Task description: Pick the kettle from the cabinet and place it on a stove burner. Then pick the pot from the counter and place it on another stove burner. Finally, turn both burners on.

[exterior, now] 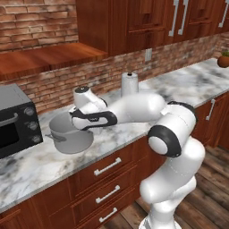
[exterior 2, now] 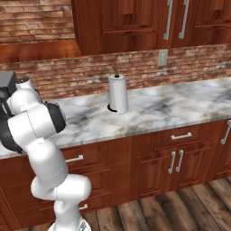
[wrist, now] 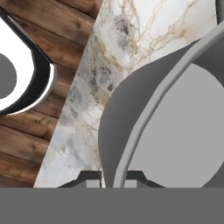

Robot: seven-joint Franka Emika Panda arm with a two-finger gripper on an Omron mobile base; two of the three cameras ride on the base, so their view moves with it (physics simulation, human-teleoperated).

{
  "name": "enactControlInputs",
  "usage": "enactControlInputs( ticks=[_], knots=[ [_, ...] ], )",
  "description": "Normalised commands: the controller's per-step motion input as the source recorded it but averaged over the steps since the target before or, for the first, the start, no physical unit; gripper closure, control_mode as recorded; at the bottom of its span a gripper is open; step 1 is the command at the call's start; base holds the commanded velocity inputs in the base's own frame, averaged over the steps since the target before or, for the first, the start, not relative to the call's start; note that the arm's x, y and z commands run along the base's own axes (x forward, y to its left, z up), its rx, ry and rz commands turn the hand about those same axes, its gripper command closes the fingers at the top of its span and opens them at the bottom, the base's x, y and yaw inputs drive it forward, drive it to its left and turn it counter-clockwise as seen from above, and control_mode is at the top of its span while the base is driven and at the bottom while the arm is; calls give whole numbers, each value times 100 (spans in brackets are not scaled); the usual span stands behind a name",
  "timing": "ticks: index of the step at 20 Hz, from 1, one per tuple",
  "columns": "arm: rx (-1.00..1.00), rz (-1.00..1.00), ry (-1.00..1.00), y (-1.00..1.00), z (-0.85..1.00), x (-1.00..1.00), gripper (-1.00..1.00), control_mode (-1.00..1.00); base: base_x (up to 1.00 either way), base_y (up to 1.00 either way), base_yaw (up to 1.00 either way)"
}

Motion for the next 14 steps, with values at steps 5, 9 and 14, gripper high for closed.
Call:
enactControlInputs(
  ticks=[5,9,14],
  knots=[
    [0,-6,-2,-21,35,-30,100,-100,0,0,0],
    [0,-7,-3,-23,37,-37,100,-100,0,0,0],
    [0,-6,-2,-23,47,-41,100,-100,0,0,0]
  ],
)
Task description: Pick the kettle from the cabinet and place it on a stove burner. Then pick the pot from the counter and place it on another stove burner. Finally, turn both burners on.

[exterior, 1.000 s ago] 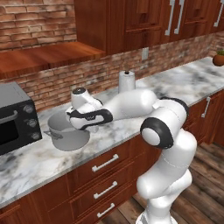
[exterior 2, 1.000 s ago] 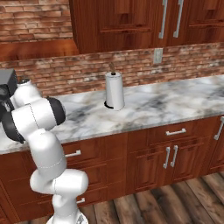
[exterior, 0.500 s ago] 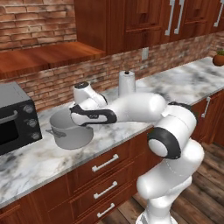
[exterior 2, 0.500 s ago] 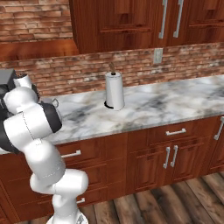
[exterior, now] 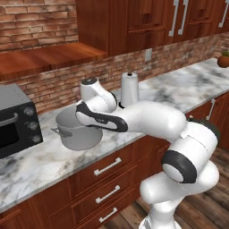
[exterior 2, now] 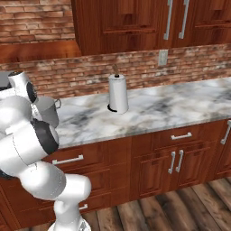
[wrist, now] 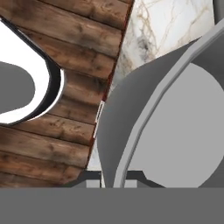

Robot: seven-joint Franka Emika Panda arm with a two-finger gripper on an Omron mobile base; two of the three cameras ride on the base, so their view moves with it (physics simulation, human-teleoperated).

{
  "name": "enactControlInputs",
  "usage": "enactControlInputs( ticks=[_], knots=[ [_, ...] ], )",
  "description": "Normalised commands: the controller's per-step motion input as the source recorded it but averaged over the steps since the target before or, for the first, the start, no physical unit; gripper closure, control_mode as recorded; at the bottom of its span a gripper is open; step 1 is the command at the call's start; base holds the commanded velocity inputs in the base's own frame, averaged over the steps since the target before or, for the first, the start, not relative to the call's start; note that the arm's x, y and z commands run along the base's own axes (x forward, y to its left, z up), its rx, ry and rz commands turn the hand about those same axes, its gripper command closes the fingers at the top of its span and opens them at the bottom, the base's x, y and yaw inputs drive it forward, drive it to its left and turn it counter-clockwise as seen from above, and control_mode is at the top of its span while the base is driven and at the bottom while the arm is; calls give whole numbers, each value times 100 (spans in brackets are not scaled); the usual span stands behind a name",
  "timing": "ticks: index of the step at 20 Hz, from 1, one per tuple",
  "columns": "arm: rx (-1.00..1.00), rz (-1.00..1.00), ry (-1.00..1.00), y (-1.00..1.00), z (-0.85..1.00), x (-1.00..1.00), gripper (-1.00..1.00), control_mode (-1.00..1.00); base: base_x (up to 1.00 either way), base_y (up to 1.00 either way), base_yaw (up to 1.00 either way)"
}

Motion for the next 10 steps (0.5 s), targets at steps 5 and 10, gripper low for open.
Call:
enactControlInputs(
  ticks=[5,10],
  knots=[
    [0,-6,0,-24,42,-44,100,-100,0,0,0],
    [0,-7,0,-29,35,-50,100,-100,0,0,0]
  ],
)
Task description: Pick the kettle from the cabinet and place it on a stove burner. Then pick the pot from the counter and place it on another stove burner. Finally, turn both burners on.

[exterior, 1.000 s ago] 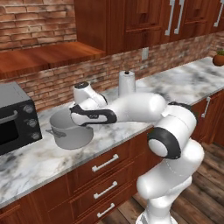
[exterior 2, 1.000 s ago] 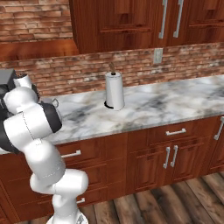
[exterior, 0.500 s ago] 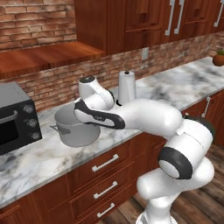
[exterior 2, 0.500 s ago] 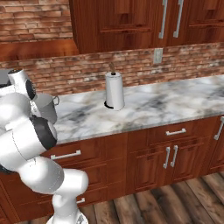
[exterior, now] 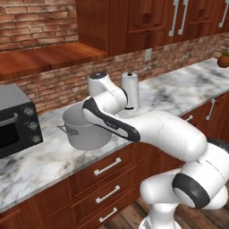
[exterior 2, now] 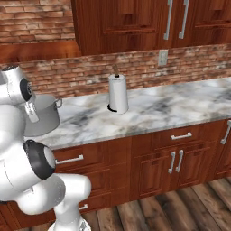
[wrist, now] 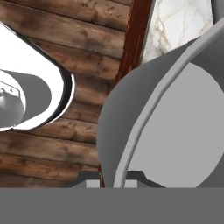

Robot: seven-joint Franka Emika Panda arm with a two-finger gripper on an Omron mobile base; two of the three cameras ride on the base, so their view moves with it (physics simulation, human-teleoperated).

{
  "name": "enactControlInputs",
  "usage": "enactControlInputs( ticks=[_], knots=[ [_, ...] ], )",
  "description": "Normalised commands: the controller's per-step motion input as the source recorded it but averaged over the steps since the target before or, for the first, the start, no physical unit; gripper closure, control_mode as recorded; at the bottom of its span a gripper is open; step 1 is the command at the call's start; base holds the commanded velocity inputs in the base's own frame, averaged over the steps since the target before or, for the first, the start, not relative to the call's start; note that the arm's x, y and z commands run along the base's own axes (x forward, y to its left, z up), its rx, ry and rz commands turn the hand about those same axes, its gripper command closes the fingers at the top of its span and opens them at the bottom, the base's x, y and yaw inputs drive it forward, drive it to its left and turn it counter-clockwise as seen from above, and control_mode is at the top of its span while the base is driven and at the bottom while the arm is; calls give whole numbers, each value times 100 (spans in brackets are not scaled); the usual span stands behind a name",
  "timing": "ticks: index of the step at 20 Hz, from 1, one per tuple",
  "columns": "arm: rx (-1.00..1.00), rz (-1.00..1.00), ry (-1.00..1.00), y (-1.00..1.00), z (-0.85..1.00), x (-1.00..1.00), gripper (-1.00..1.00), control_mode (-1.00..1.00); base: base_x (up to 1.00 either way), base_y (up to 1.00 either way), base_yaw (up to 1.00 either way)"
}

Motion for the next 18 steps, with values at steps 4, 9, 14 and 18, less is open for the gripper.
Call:
enactControlInputs(
  ticks=[4,9,14,18],
  knots=[
    [0,-7,0,-34,34,-54,100,-100,0,0,0],
    [0,-7,0,-34,33,-52,100,-100,0,0,0],
    [0,-6,0,-32,28,-54,100,-100,0,0,0],
    [0,-5,0,-30,33,-51,100,-100,0,0,0]
  ],
)
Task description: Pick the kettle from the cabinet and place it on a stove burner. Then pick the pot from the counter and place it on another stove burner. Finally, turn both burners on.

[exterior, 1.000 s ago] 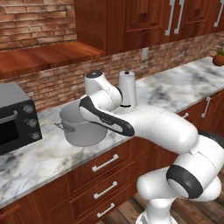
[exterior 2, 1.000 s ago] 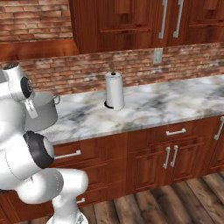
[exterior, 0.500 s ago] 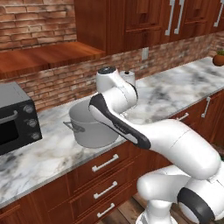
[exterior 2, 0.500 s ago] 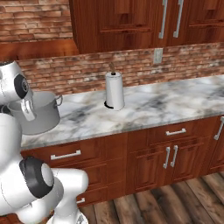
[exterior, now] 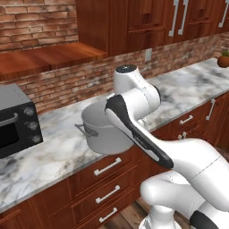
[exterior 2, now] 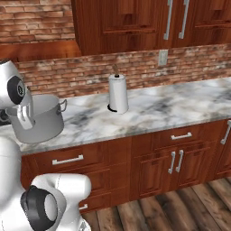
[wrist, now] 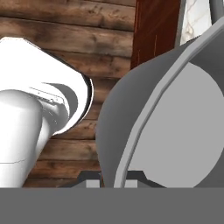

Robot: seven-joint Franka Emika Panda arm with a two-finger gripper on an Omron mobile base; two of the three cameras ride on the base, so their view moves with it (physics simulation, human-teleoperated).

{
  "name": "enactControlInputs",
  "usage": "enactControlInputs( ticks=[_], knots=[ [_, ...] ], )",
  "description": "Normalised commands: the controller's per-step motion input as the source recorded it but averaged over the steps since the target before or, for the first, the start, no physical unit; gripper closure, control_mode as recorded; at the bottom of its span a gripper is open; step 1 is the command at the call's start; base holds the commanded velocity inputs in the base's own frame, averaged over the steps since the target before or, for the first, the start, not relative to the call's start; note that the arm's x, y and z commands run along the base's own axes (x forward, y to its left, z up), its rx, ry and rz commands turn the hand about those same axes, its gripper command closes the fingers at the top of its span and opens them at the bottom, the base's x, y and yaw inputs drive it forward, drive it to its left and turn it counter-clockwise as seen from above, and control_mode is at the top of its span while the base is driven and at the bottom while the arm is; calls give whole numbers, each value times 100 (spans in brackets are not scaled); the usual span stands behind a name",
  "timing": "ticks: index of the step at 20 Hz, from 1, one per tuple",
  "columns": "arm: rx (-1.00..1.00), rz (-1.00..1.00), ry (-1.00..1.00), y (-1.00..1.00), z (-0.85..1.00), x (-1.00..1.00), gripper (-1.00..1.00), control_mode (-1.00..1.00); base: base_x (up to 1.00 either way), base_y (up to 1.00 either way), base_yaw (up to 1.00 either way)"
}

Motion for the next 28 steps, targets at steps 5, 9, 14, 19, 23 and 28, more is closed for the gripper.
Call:
enactControlInputs(
  ticks=[5,9,14,19,23,28],
  knots=[
    [0,-4,0,-23,24,-45,100,-100,0,0,0],
    [0,-4,-3,-8,27,-25,100,-100,0,0,0],
    [0,0,-1,-2,3,-4,100,-100,0,0,0],
    [0,0,-1,0,0,-1,100,100,-21,0,0],
    [0,0,0,0,0,0,100,100,-56,9,0],
    [0,0,0,0,0,0,100,100,-50,32,2]
  ],
)
